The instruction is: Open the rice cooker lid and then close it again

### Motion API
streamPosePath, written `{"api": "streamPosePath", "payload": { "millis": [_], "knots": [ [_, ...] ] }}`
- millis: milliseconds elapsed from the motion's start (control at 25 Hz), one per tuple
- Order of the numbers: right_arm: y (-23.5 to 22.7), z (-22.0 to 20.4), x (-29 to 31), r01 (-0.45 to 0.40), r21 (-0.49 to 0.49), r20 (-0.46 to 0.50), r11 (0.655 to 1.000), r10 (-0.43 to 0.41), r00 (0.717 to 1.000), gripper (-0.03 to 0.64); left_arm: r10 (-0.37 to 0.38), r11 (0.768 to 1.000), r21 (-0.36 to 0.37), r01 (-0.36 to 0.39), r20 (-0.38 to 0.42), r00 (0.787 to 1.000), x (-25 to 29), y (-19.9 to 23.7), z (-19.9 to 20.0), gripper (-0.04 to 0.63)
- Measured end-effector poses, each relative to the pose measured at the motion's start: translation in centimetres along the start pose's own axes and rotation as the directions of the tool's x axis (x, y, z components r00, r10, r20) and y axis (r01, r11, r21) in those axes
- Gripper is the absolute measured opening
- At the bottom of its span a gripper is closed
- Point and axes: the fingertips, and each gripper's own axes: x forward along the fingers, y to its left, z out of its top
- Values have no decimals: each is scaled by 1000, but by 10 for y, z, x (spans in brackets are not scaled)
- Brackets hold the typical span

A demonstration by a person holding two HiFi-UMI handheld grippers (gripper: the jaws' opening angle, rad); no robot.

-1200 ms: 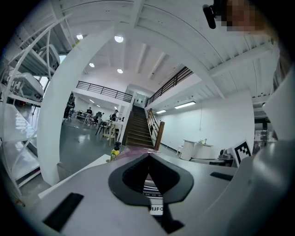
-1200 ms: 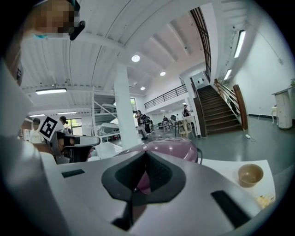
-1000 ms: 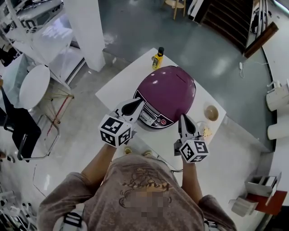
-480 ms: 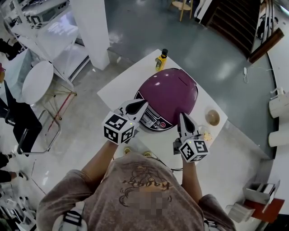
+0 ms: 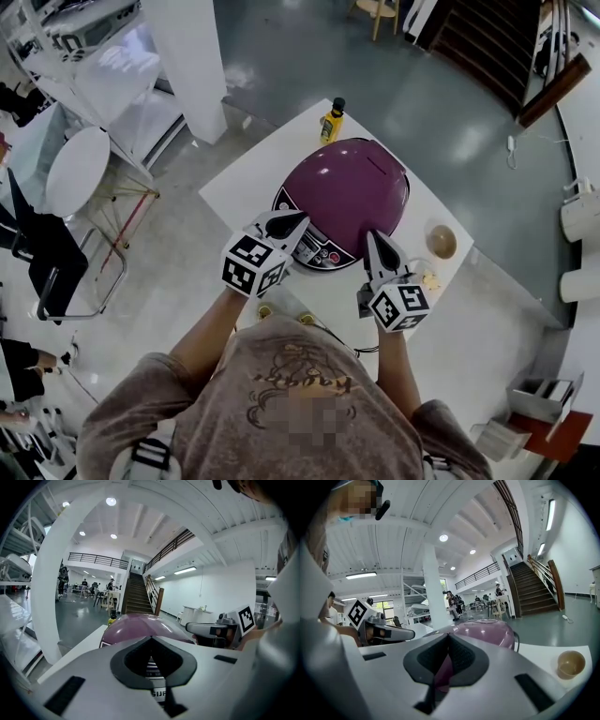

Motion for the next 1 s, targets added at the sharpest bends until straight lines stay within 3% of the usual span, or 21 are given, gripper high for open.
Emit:
{"api": "streamPosePath", "payload": {
  "millis": [360,680,1000],
  "knots": [
    [-4,0,2,-23,3,-3,1000,23,1000,3,16,1000,26,-14,-94,995,13,1,-15,20],
    [-2,1,8,-56,-3,-11,998,56,998,3,24,1000,15,-23,-101,995,13,0,-15,20],
    [-6,0,10,-61,-6,-15,998,61,998,3,41,998,61,-34,-118,992,14,0,-17,20]
  ]
}}
